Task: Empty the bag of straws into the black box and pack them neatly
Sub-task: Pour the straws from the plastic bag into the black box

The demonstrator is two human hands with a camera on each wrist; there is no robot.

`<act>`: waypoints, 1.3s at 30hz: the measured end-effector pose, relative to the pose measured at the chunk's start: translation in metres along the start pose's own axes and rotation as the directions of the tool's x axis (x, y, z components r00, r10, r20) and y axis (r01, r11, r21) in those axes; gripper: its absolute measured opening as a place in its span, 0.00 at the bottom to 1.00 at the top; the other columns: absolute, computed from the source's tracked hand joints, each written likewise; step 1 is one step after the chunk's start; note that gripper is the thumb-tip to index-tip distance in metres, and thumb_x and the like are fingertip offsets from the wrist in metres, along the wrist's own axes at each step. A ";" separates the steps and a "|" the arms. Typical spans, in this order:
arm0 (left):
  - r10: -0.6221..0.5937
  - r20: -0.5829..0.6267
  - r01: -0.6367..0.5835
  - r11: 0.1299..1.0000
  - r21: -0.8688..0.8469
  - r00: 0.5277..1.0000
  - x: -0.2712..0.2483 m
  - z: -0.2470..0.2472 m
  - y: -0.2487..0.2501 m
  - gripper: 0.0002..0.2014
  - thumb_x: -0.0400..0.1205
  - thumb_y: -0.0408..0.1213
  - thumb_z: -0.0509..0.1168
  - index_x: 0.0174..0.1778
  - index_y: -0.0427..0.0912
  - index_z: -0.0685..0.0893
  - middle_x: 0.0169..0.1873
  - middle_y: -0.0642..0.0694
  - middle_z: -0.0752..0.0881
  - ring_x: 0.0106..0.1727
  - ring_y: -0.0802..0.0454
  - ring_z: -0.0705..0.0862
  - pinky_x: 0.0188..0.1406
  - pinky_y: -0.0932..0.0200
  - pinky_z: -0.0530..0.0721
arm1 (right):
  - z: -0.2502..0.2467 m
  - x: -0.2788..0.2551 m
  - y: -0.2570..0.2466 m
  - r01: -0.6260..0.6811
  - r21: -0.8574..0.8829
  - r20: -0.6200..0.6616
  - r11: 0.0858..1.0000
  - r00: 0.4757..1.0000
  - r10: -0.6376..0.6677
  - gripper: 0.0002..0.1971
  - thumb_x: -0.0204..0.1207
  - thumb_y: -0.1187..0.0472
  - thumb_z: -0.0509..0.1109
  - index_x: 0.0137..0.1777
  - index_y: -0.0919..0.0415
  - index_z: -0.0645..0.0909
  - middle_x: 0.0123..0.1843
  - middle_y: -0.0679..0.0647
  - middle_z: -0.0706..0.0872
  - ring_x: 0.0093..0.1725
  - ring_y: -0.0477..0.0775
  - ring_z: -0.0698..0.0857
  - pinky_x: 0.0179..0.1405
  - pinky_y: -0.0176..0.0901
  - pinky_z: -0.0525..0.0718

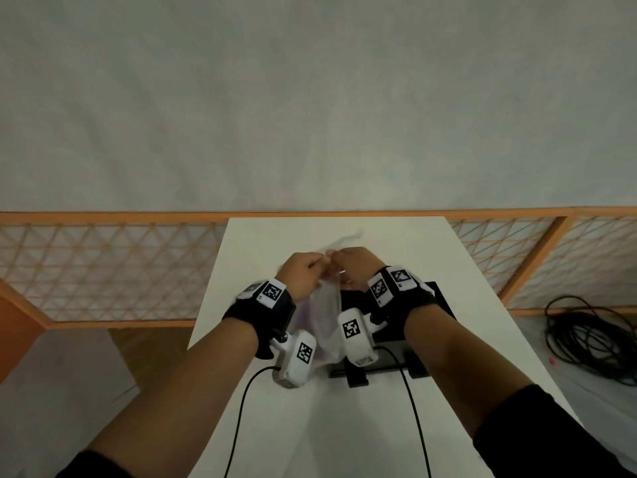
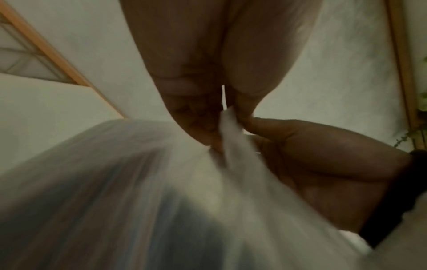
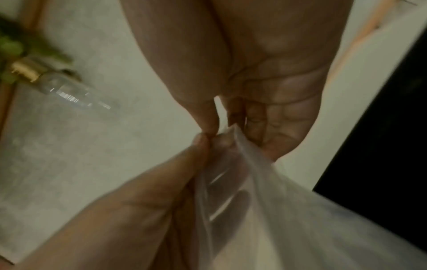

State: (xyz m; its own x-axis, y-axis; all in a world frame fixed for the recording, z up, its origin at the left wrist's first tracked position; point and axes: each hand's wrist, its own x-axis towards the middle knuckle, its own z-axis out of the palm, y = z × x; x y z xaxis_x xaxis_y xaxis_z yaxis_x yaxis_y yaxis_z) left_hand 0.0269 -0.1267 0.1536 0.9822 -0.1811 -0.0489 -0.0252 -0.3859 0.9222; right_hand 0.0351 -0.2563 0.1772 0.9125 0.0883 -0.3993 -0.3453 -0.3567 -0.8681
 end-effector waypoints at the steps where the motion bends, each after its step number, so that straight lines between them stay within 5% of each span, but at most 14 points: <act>1: 0.003 0.031 -0.004 1.000 0.022 1.000 -0.002 -0.002 -0.002 0.15 0.87 0.34 0.56 0.50 0.29 0.86 0.44 0.39 0.87 0.42 0.50 0.85 0.44 0.59 0.84 | 0.000 0.002 0.001 0.058 -0.033 -0.017 0.998 0.998 -0.058 0.13 0.79 0.55 0.66 0.35 0.62 0.78 0.47 0.68 0.86 0.47 0.65 0.85 0.59 0.61 0.84; 3: -0.001 0.037 0.000 1.000 0.022 0.999 -0.006 -0.013 -0.012 0.15 0.87 0.32 0.56 0.45 0.32 0.87 0.37 0.45 0.89 0.35 0.58 0.86 0.38 0.69 0.83 | -0.006 0.003 0.002 0.133 -0.224 -0.059 0.966 0.987 -0.149 0.13 0.76 0.59 0.70 0.31 0.60 0.77 0.38 0.63 0.86 0.41 0.59 0.84 0.53 0.57 0.85; 5: -0.070 -0.110 0.052 0.987 -0.154 0.991 -0.010 -0.031 -0.024 0.16 0.86 0.26 0.55 0.35 0.34 0.83 0.26 0.51 0.87 0.27 0.62 0.85 0.29 0.72 0.81 | -0.023 0.001 0.006 0.089 -0.484 -0.129 0.870 0.977 -0.172 0.08 0.75 0.59 0.71 0.37 0.62 0.81 0.40 0.58 0.86 0.43 0.55 0.84 0.47 0.46 0.83; 8: -0.246 -0.349 0.080 0.901 -0.426 0.904 -0.015 -0.063 -0.042 0.17 0.86 0.23 0.52 0.33 0.35 0.78 0.22 0.46 0.85 0.22 0.57 0.83 0.19 0.72 0.77 | -0.054 -0.002 0.022 -0.039 -0.602 -0.243 0.798 0.960 -0.136 0.08 0.75 0.63 0.70 0.51 0.63 0.75 0.49 0.62 0.85 0.48 0.61 0.85 0.46 0.47 0.82; 11: -0.120 -0.354 0.024 0.965 -0.262 0.927 -0.019 -0.064 -0.037 0.21 0.80 0.14 0.49 0.40 0.45 0.76 0.30 0.41 0.78 0.29 0.45 0.79 0.22 0.65 0.78 | -0.047 -0.008 0.024 0.127 -0.739 -0.129 0.661 0.937 -0.325 0.12 0.74 0.74 0.59 0.47 0.55 0.66 0.46 0.57 0.76 0.42 0.63 0.81 0.39 0.46 0.76; 14: 0.056 -0.261 -0.045 0.998 0.048 0.964 -0.015 -0.057 -0.029 0.27 0.69 0.12 0.48 0.36 0.53 0.77 0.30 0.43 0.79 0.31 0.43 0.82 0.27 0.60 0.74 | -0.033 -0.006 0.020 0.272 -0.820 0.093 0.504 0.932 -0.352 0.18 0.72 0.78 0.56 0.44 0.54 0.78 0.52 0.52 0.68 0.44 0.59 0.79 0.43 0.43 0.75; 17: 0.052 -0.299 0.112 0.856 0.505 0.953 -0.015 -0.072 -0.023 0.18 0.71 0.16 0.55 0.30 0.42 0.84 0.40 0.39 0.85 0.45 0.38 0.85 0.41 0.55 0.81 | -0.043 -0.005 0.021 0.100 -0.843 -0.044 0.528 0.967 -0.253 0.20 0.77 0.73 0.57 0.60 0.55 0.83 0.62 0.56 0.68 0.53 0.63 0.82 0.55 0.47 0.80; 21: -0.019 -0.316 0.233 0.720 0.654 0.949 -0.018 -0.067 -0.028 0.15 0.78 0.23 0.58 0.56 0.35 0.85 0.61 0.40 0.78 0.58 0.38 0.81 0.57 0.49 0.80 | -0.044 -0.012 0.029 0.042 -0.869 -0.103 0.494 0.960 -0.262 0.26 0.77 0.71 0.57 0.76 0.58 0.67 0.68 0.63 0.65 0.54 0.69 0.83 0.58 0.56 0.83; 24: -0.041 -0.300 0.212 0.797 0.565 0.953 -0.022 -0.050 -0.023 0.22 0.75 0.28 0.66 0.67 0.34 0.75 0.71 0.43 0.66 0.56 0.38 0.82 0.55 0.50 0.81 | -0.030 -0.015 0.036 0.040 -0.852 -0.098 0.523 0.967 -0.235 0.32 0.75 0.64 0.66 0.78 0.62 0.58 0.68 0.63 0.65 0.57 0.70 0.83 0.57 0.57 0.83; 27: -0.044 -0.183 0.144 0.802 0.580 0.982 -0.025 -0.038 -0.014 0.40 0.73 0.27 0.68 0.80 0.41 0.58 0.79 0.48 0.54 0.58 0.36 0.82 0.54 0.49 0.81 | -0.034 -0.017 0.041 0.026 -0.815 -0.071 0.579 0.987 -0.144 0.39 0.67 0.47 0.77 0.73 0.62 0.64 0.69 0.60 0.66 0.61 0.65 0.80 0.60 0.53 0.82; 31: 0.042 0.006 -0.037 0.792 0.609 0.999 -0.030 -0.019 0.010 0.47 0.73 0.26 0.66 0.83 0.50 0.46 0.82 0.58 0.43 0.50 0.35 0.84 0.43 0.50 0.82 | -0.053 -0.020 0.030 0.097 -0.541 -0.136 0.835 0.970 -0.201 0.28 0.68 0.38 0.72 0.59 0.56 0.72 0.68 0.60 0.72 0.59 0.58 0.78 0.55 0.46 0.77; 35: 0.206 0.186 -0.278 0.733 0.621 0.961 -0.031 -0.004 0.032 0.47 0.74 0.23 0.63 0.84 0.47 0.43 0.83 0.57 0.39 0.36 0.51 0.71 0.22 0.68 0.65 | -0.060 -0.017 0.010 -0.004 0.005 -0.156 1.000 0.988 0.005 0.48 0.60 0.24 0.66 0.77 0.48 0.61 0.76 0.53 0.70 0.72 0.60 0.72 0.68 0.61 0.75; 37: 0.275 0.259 -0.377 0.692 0.615 0.926 -0.030 0.001 0.042 0.47 0.74 0.21 0.61 0.84 0.47 0.41 0.83 0.56 0.40 0.36 0.57 0.68 0.20 0.70 0.64 | -0.060 -0.017 0.007 -0.071 0.066 -0.073 0.995 0.994 0.076 0.57 0.54 0.22 0.68 0.81 0.44 0.50 0.81 0.54 0.65 0.77 0.63 0.67 0.72 0.65 0.71; 39: 0.341 0.297 -0.453 0.673 0.585 0.892 -0.025 0.001 0.049 0.48 0.72 0.17 0.60 0.84 0.48 0.44 0.84 0.57 0.42 0.37 0.59 0.70 0.24 0.71 0.72 | -0.063 -0.017 0.007 -0.082 0.067 -0.046 0.994 0.995 0.085 0.57 0.60 0.27 0.69 0.83 0.47 0.43 0.83 0.57 0.60 0.80 0.65 0.62 0.73 0.65 0.69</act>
State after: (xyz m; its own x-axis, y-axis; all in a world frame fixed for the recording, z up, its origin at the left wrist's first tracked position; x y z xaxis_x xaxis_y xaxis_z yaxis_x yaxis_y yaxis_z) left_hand 0.0007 -0.1419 0.1993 0.8120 -0.5622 0.1569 -0.5704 -0.7071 0.4179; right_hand 0.0310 -0.3183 0.1969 0.8890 0.0152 -0.4576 -0.4326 -0.3000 -0.8502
